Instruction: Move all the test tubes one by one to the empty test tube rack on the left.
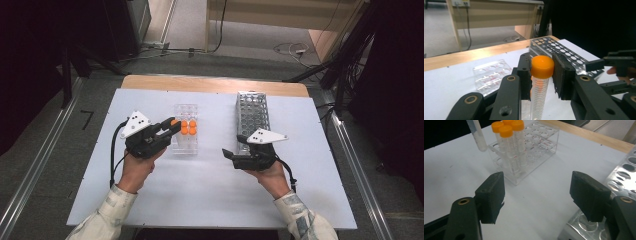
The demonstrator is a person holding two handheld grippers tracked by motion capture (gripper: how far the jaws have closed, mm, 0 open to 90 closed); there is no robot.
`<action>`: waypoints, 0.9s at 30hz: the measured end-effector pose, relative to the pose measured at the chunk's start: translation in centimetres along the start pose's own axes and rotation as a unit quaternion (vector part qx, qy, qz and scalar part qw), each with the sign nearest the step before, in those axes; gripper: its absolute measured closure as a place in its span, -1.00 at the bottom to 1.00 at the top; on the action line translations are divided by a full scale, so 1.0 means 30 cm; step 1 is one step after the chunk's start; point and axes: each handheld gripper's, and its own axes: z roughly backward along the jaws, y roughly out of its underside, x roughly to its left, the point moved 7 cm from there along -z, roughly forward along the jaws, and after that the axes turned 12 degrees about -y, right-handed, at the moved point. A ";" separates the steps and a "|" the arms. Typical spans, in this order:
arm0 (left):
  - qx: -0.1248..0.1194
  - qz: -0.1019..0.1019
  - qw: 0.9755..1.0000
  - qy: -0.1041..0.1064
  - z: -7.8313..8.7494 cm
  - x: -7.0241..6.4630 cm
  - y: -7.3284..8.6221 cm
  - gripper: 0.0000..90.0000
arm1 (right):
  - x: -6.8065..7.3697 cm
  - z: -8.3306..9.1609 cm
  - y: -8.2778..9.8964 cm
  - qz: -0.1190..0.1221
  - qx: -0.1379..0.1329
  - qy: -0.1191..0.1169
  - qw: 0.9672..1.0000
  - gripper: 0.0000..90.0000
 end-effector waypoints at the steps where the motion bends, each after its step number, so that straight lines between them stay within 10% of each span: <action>1: -0.004 0.001 1.000 -0.005 0.002 0.010 -0.005 0.55 | -0.005 0.005 0.001 -0.002 -0.001 0.002 1.000 -0.41; 15: -0.024 -0.012 0.999 -0.037 -0.044 0.049 -0.003 0.55 | -0.040 0.049 0.018 -0.016 -0.009 0.021 1.000 -0.41; 27: 0.006 -0.045 0.998 -0.050 -0.105 0.037 0.085 0.55 | -0.046 0.056 0.014 -0.019 -0.017 0.025 0.999 -0.40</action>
